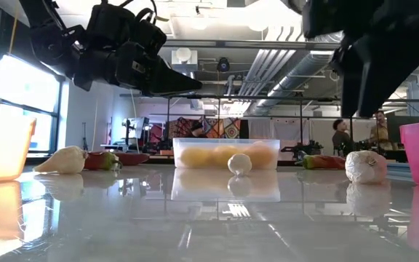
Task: Sort produce into baskets
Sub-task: Put the right garlic into the pink bin
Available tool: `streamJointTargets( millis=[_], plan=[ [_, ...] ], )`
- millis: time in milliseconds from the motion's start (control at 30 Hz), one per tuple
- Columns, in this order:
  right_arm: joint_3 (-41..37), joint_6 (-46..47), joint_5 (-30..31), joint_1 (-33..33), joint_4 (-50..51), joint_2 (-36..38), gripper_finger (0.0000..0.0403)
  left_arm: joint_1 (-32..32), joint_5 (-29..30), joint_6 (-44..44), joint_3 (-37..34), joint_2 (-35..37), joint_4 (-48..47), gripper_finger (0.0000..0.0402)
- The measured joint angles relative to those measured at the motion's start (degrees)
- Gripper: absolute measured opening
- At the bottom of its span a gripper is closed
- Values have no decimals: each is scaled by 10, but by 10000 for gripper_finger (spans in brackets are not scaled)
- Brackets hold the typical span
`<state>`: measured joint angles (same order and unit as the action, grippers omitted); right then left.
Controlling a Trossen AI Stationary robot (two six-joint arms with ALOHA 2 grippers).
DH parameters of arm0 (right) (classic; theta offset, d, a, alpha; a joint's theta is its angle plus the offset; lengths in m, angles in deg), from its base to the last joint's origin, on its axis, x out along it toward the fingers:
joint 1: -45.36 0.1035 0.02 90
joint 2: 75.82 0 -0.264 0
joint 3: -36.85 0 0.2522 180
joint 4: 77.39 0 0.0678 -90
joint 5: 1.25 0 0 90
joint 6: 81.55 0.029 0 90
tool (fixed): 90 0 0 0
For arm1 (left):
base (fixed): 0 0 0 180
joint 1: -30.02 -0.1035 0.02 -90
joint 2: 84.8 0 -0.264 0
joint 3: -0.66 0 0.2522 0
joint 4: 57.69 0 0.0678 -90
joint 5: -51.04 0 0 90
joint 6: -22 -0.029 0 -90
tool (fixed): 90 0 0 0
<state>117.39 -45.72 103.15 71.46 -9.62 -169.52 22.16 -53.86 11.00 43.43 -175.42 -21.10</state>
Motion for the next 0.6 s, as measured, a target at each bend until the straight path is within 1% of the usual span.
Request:
streamJointTargets(
  millis=[100, 167, 367, 467, 600],
  plan=[
    [-19, -1, -21, -27, -5, 0, 286, 0, 1, 0, 0, 0, 0, 3],
    [-37, -1, -32, -43, -18, -1, 297, 0, 1, 0, 0, 0, 0, 3],
    [-83, -12, -53, -71, -62, -1, 299, 0, 1, 0, 0, 0, -4, 3],
    [-100, -14, -65, -75, -86, -1, 298, 0, 1, -1, 0, 0, -4, 3],
    [-119, -13, -72, -75, -95, -1, 298, 0, 1, -1, 0, 0, -4, 3]
  ],
)
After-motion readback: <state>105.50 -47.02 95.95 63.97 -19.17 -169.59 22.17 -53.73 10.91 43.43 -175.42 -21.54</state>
